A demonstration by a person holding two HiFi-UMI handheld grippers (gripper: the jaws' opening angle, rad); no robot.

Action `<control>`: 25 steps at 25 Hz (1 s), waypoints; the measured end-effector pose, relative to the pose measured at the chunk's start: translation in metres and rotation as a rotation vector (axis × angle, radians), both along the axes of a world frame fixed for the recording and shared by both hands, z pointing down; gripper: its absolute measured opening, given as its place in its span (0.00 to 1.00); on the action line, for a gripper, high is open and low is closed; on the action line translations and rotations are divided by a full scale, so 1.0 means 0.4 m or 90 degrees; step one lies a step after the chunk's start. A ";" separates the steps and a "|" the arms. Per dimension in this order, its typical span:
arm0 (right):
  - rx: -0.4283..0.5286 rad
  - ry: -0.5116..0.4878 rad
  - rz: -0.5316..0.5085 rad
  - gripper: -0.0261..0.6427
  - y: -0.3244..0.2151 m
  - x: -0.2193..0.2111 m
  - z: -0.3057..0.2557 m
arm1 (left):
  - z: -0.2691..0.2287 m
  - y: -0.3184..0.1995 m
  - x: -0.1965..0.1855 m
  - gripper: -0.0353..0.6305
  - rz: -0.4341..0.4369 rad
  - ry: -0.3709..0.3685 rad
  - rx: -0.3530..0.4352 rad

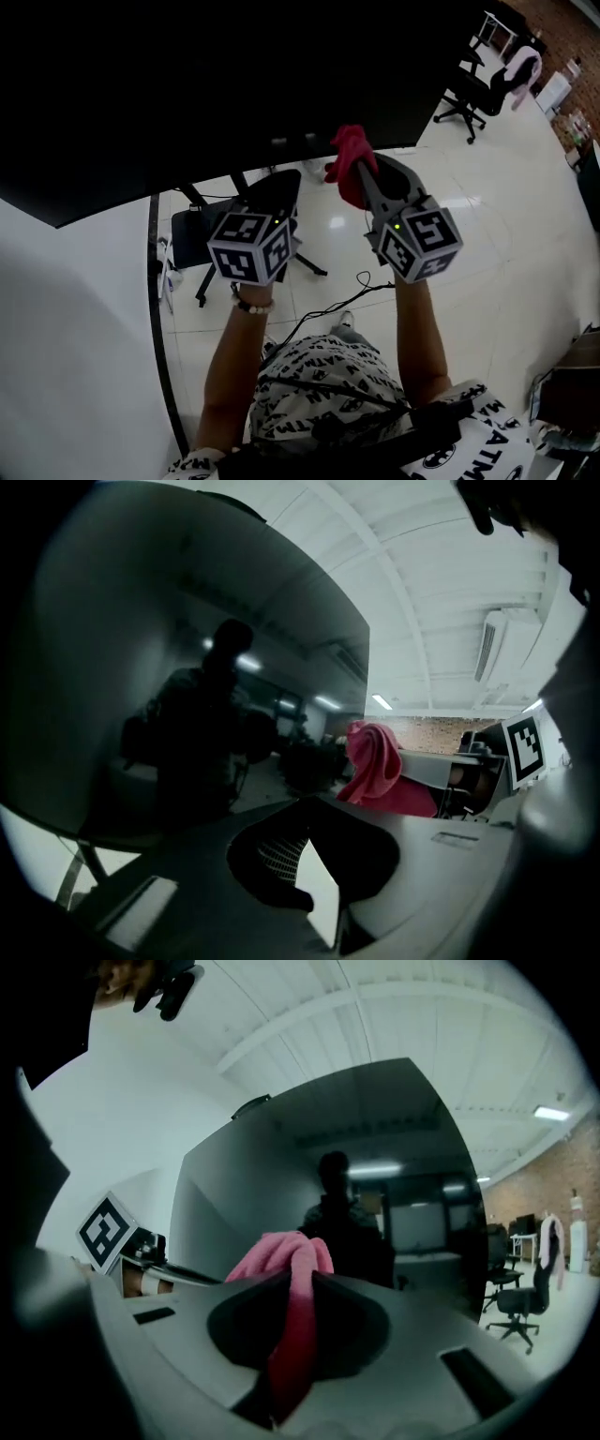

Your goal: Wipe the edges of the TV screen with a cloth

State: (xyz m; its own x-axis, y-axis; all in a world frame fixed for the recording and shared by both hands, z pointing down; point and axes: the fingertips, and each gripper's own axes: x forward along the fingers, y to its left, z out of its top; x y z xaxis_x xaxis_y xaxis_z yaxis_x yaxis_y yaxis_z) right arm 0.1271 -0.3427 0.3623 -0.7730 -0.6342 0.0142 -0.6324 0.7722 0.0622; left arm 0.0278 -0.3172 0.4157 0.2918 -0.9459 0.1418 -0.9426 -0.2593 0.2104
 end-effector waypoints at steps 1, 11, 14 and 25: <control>-0.017 0.005 -0.005 0.12 0.009 -0.017 0.037 | 0.034 0.012 0.000 0.05 -0.001 0.007 -0.014; -0.160 0.055 -0.033 0.12 0.097 -0.091 0.289 | 0.216 0.122 -0.038 0.05 -0.044 0.050 -0.091; -0.173 0.076 -0.028 0.12 0.106 -0.102 0.333 | 0.244 0.133 -0.064 0.05 -0.051 0.059 -0.104; -0.199 0.087 -0.017 0.12 0.109 -0.119 0.378 | 0.263 0.142 -0.105 0.05 -0.056 0.065 -0.115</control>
